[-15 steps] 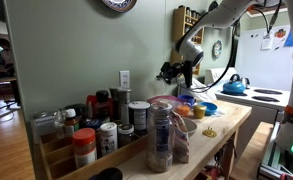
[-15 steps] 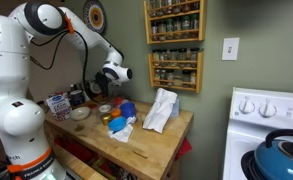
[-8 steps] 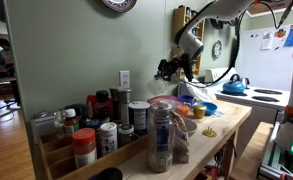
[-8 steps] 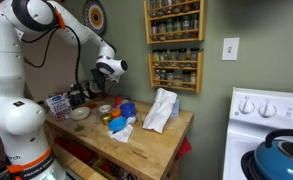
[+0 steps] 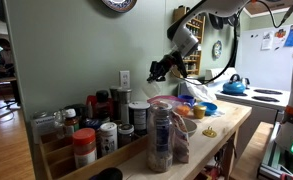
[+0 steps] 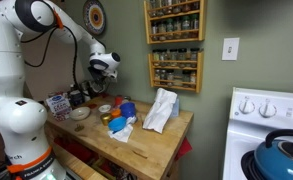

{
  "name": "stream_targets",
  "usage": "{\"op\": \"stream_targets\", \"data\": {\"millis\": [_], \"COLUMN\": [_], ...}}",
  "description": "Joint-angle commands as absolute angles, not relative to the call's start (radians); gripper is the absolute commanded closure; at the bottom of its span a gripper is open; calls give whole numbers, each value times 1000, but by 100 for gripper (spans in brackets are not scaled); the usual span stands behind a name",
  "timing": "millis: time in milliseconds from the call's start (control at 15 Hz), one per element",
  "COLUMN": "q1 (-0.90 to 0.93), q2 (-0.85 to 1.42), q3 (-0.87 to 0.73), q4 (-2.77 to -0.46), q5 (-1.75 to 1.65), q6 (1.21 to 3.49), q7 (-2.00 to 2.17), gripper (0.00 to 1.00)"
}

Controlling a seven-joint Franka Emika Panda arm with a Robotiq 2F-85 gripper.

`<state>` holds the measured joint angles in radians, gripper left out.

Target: Pour the contents of the clear lunch box onto the white plate and then pour the contents of the white plate in the ceramic bowl on the left

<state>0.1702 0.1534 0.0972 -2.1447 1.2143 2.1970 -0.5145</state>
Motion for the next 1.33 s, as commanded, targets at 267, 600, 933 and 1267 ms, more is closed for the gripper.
{"op": "stream_targets", "data": {"millis": [267, 600, 933, 1267], "q1": [269, 292, 295, 304], "q2": [248, 354, 433, 507], "q3": [148, 141, 147, 172], "q4": [-2019, -1920, -1842, -1779], "q5": [670, 312, 166, 153], "q6": [2392, 2369, 2373, 2378], "q7": [41, 289, 294, 251], "gripper": [97, 97, 97, 97]}}
